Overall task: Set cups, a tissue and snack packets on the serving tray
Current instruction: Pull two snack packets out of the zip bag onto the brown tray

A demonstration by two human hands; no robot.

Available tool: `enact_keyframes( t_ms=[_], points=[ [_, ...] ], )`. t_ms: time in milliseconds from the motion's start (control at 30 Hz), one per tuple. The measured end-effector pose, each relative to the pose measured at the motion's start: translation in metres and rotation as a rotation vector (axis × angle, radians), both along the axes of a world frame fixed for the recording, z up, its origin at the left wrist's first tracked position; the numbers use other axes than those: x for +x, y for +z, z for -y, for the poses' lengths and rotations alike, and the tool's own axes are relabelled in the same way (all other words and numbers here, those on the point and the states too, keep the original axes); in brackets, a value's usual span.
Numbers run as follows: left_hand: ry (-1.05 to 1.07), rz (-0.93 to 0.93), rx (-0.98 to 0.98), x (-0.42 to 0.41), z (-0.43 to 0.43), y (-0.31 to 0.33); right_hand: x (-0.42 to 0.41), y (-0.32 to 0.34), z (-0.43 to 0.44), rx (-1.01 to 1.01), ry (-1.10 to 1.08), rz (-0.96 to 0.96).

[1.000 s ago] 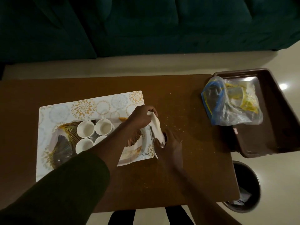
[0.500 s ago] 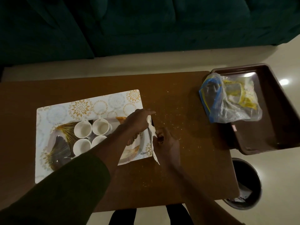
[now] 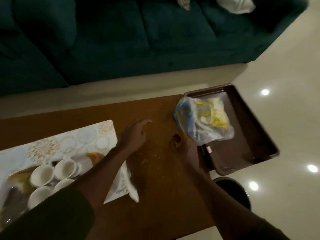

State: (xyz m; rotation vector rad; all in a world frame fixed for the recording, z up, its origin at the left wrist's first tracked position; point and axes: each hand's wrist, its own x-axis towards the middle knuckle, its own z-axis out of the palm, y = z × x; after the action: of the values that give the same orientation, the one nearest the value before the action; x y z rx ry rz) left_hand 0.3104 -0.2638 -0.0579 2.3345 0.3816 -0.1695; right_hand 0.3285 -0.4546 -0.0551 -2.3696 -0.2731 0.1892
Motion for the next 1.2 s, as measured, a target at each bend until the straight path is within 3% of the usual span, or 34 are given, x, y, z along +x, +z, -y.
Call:
enact_keyframes(
  t_ms=[133, 300, 433, 567, 733, 900, 967, 1200],
  points=[
    [0.066, -0.001, -0.111, 0.044, 0.050, 0.001, 0.059, 0.008, 0.062, -0.043, -0.069, 0.076],
    [0.271, -0.107, -0.431, 0.087, 0.109, -0.010, 0.117, 0.006, 0.126, -0.149, -0.196, 0.068],
    [0.605, -0.368, -0.675, 0.099, 0.136, -0.033, 0.129, -0.003, 0.142, -0.116, -0.160, -0.039],
    [0.599, -0.572, -0.853, 0.094, 0.155, -0.044, 0.124, -0.012, 0.103, -0.087, -0.053, -0.079],
    [0.561, -0.457, -1.044, 0.087, 0.169, -0.039, 0.121, -0.021, 0.063, -0.114, -0.094, -0.193],
    [0.736, -0.164, -0.681, 0.088, 0.153, -0.035, 0.127, 0.008, 0.074, 0.075, -0.310, -0.103],
    [0.776, -0.066, -0.696, 0.091, 0.146, -0.031, 0.132, 0.031, 0.078, 0.166, -0.356, -0.010],
    [0.647, -0.241, -0.964, 0.079, 0.127, 0.011, 0.115, 0.102, 0.064, 0.305, -0.329, 0.051]
  ],
)
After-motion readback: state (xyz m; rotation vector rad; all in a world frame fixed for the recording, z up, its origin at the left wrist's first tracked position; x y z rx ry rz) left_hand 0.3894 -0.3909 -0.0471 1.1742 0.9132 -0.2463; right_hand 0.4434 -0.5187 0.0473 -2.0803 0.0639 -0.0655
